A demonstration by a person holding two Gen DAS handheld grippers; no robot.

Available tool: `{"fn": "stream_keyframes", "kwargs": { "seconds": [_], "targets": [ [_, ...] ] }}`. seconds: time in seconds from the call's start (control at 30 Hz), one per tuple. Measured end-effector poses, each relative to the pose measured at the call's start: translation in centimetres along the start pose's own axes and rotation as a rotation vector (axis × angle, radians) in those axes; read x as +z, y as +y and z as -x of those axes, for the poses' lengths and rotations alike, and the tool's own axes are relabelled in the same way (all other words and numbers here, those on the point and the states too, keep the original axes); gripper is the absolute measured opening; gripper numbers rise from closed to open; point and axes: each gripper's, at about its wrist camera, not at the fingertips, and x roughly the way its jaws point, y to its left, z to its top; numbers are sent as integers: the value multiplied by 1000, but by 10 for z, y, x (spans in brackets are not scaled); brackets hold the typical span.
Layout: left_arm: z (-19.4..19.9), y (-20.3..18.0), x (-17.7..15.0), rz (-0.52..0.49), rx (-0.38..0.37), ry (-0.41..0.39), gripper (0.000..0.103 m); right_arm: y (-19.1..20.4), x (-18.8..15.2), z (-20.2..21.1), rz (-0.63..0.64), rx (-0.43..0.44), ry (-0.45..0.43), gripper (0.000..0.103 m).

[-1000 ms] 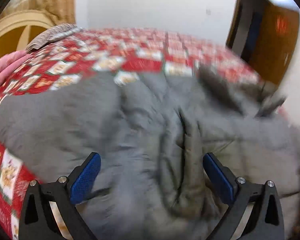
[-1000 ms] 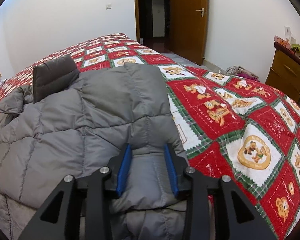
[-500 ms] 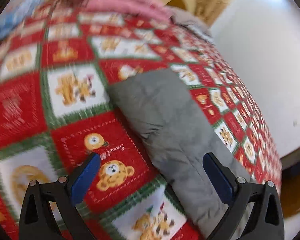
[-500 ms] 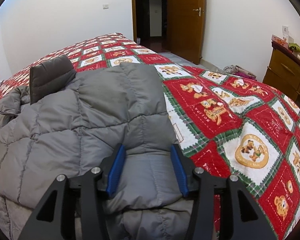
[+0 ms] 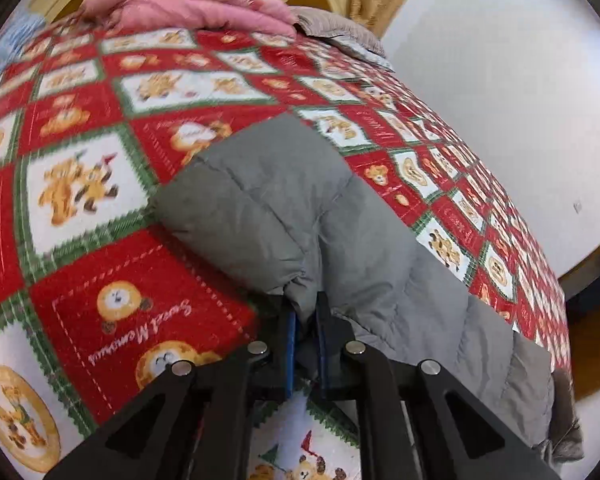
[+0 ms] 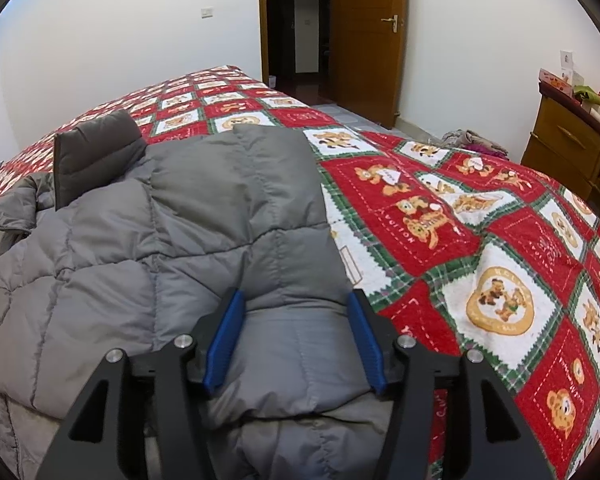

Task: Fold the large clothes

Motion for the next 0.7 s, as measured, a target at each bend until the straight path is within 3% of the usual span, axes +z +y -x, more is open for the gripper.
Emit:
{"fn": "stream_keyframes", "kwargs": {
  "seconds": [0.17,0.33,0.43,0.53,0.6,0.7],
  "targets": [
    [48,-55,5,-168,-80,-148,4,-1,0,-1,-3,3,-1,57],
    [130,-159,-33,-469,-329,-291,4,-1,0,-1,-2,3,-1,58],
    [182,-217,-93,-661,-502,-322,4,-1,0,-1,-4,3,1,58],
    [216,-257,-166,-861,-648,-300,4,-1,1,-2,-8,6,1,58],
    [222,-275,-219,-983,-692,-244,4,-1,1,-1,-11,7,1,59],
    [207,-287,-293,-1175,-700,-110,5,-3,1,-2,-18,12,2,60]
  ]
}}
